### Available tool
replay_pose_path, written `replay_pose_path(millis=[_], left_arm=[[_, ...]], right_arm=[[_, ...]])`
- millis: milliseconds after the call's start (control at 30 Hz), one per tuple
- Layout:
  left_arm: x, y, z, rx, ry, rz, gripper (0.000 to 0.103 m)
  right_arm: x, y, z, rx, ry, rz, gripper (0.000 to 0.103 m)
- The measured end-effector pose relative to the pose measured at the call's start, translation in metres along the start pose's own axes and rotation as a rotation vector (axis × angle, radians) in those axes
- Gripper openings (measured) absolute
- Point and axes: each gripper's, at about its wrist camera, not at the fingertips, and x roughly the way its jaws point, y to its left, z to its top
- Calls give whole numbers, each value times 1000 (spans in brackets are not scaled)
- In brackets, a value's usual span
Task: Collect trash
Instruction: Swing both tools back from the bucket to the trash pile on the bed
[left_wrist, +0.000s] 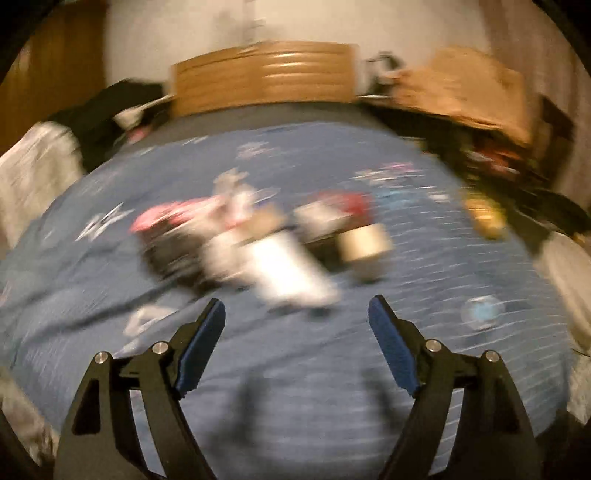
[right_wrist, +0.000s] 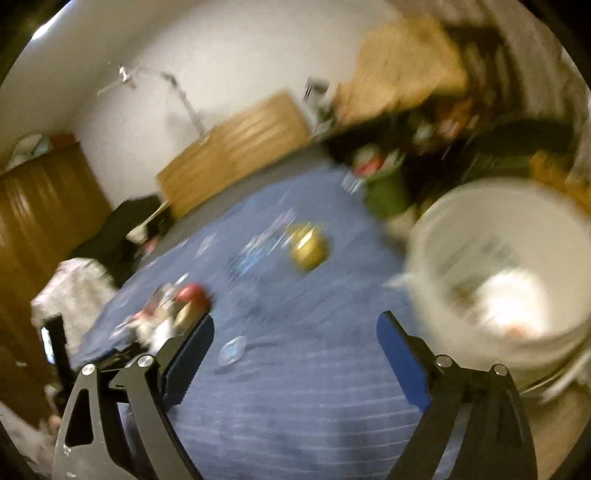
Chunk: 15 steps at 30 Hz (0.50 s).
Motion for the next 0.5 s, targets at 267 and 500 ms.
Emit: replay_pose_path(millis=[267,500], left_arm=[[7,88,-14,-216,49,89,77],[14,113,-27,-300,59,66,80]], right_arm=[[-13,126,105,131,-44,509,95],[-81,247,178,34,-77,759,99]])
